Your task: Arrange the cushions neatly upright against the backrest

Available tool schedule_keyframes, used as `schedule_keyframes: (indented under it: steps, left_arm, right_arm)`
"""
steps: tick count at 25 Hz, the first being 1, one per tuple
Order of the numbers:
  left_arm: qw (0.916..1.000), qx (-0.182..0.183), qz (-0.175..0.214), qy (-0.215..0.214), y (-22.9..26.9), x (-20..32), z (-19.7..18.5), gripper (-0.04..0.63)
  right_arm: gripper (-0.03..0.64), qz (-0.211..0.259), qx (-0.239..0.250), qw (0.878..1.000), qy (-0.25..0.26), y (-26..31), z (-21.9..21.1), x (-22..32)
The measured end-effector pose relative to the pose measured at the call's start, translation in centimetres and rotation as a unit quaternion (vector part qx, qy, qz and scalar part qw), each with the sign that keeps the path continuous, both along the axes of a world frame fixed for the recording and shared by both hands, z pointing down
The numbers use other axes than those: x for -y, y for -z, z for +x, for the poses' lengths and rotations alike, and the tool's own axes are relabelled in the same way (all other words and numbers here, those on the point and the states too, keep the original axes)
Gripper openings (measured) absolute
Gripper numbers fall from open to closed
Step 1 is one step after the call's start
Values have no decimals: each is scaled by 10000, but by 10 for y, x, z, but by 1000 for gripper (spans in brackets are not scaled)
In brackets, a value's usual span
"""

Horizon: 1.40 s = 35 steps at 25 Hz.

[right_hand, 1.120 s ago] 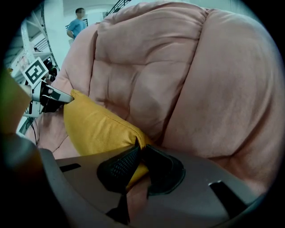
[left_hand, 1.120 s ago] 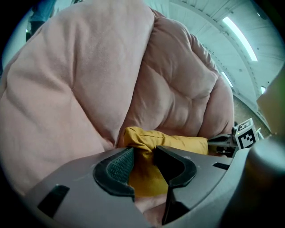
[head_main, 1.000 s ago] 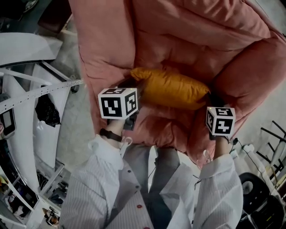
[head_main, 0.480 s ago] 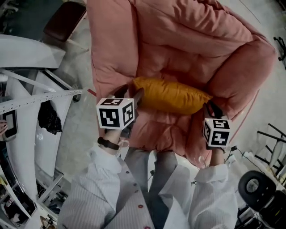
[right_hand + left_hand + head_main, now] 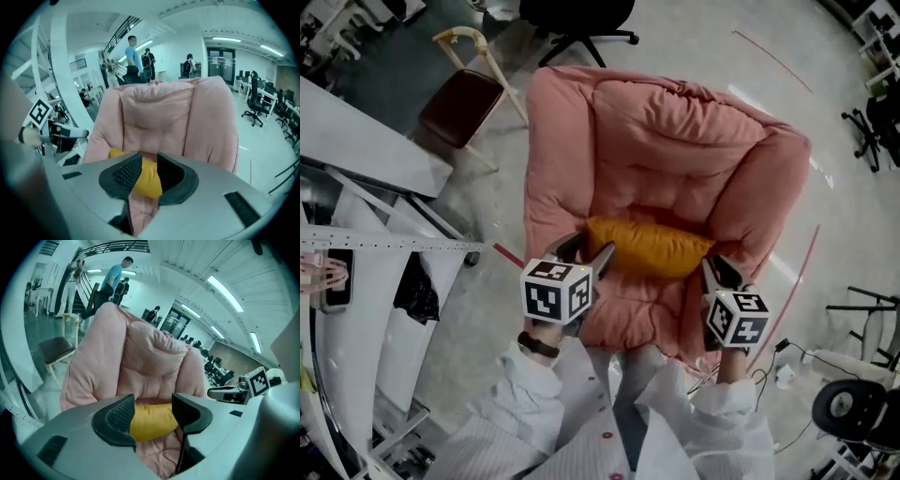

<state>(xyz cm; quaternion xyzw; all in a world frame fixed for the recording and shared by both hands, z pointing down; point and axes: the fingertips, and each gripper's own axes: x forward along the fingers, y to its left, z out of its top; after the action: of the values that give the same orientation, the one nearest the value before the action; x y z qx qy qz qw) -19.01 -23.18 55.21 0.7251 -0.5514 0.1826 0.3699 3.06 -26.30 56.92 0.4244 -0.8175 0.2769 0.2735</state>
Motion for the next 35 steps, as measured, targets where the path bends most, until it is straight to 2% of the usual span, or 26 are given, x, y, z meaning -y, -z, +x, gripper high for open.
schedule_keyframes:
  steps: [4,8,15,19,22,27,35]
  left_arm:
    - [9984,-61,527,-196,65,-6,16,225]
    - [9924,-231,1145,-397,133,-9,35,193]
    - [9680,-408,2228,-1080,233,-28,76,148]
    - [9549,-691,2639,-1174,274,-43,92,105]
    - [9448,-714,2930,-1283,298,-53,101,73]
    - [9344,-532,3169,-1541,318,-70,118,26]
    - [9322,-392,3205,-1634,322,-80,119,11]
  right_arm:
    - [75,502,770,9957,-101,80,-14,-7]
    - [75,1078,1349,9849,141,156,-29,-19]
    - [74,2157,1562,9615,676,258,-44,-46]
    - [54,2497,1758,9479,904,299,-51,-66]
    - [33,2676,1951,9381,1016,322,-56,-79]
    - [15,2759,2090,9302,1225,340,-62,-100]
    - [14,2663,2095,9296,1452,342,-71,-113]
